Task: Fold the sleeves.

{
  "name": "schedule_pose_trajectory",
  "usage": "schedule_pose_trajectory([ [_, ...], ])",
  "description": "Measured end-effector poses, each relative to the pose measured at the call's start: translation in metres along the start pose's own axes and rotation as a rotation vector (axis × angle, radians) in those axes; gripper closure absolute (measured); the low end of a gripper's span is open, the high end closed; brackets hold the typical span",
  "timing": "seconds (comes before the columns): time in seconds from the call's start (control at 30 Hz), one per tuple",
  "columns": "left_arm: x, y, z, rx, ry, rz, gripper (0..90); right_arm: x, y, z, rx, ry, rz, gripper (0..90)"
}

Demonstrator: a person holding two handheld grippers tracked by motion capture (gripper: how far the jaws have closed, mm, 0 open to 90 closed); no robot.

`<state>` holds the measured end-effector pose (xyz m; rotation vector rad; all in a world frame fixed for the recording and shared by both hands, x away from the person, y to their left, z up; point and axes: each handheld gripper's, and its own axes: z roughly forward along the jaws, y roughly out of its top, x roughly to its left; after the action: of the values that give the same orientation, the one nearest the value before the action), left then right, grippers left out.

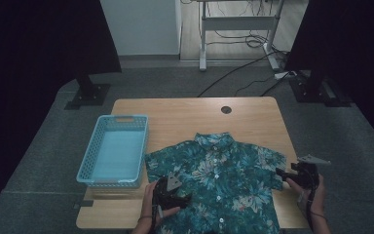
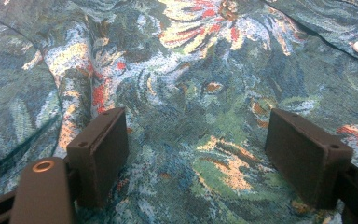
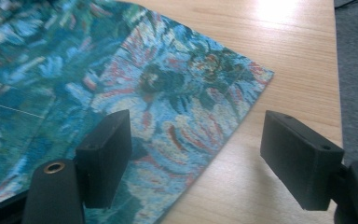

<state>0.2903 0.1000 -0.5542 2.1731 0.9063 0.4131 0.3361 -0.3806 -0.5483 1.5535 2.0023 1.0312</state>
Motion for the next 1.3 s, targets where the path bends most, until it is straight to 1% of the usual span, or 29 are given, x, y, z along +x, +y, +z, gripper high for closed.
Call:
schedule_pose_trajectory([
  [0.13, 0.0, 0.0, 0.0, -0.001, -0.001, -0.002, 20.8, -0.006, 0.002, 0.005, 0.011, 0.002, 0.022, 24.7],
  [0.23, 0.0, 0.0, 0.0, -0.001, -0.001, -0.001, 20.8, -0.008, 0.001, 0.009, 0.026, 0.003, 0.027, 24.7],
  [0.47, 0.0, 0.0, 0.0, 0.0, 0.002, 0.003, 20.9, -0.004, 0.006, 0.015, 0.037, 0.01, 0.011, 24.9],
  [0.57, 0.0, 0.0, 0.0, 0.0, 0.002, 0.003, 20.9, -0.001, 0.009, 0.02, 0.04, -0.014, -0.013, 25.6],
  [0.7, 0.0, 0.0, 0.0, 0.0, 0.002, 0.003, 20.9, 0.007, 0.009, 0.023, 0.043, -0.075, -0.063, 33.5],
  [0.8, 0.0, 0.0, 0.0, 0.0, 0.001, 0.003, 20.9, 0.01, 0.008, 0.023, 0.03, -0.078, -0.065, 39.7],
  [0.97, 0.0, 0.0, 0.0, 0.0, 0.001, 0.005, 20.9, 0.013, 0.008, 0.023, 0.023, -0.069, -0.074, 51.9],
  [1.1, 0.0, 0.0, 0.0, 0.0, 0.001, 0.005, 20.9, 0.017, 0.01, 0.022, 0.035, -0.058, -0.091, 62.0],
  [1.2, 0.0, 0.0, 0.0, 0.0, 0.001, 0.004, 20.9, 0.018, 0.011, 0.022, 0.04, -0.053, -0.09, 67.3],
  [1.3, 0.0, 0.0, 0.0, 0.0, 0.001, 0.005, 20.9, 0.02, 0.012, 0.023, 0.049, -0.055, -0.089, 75.0],
])
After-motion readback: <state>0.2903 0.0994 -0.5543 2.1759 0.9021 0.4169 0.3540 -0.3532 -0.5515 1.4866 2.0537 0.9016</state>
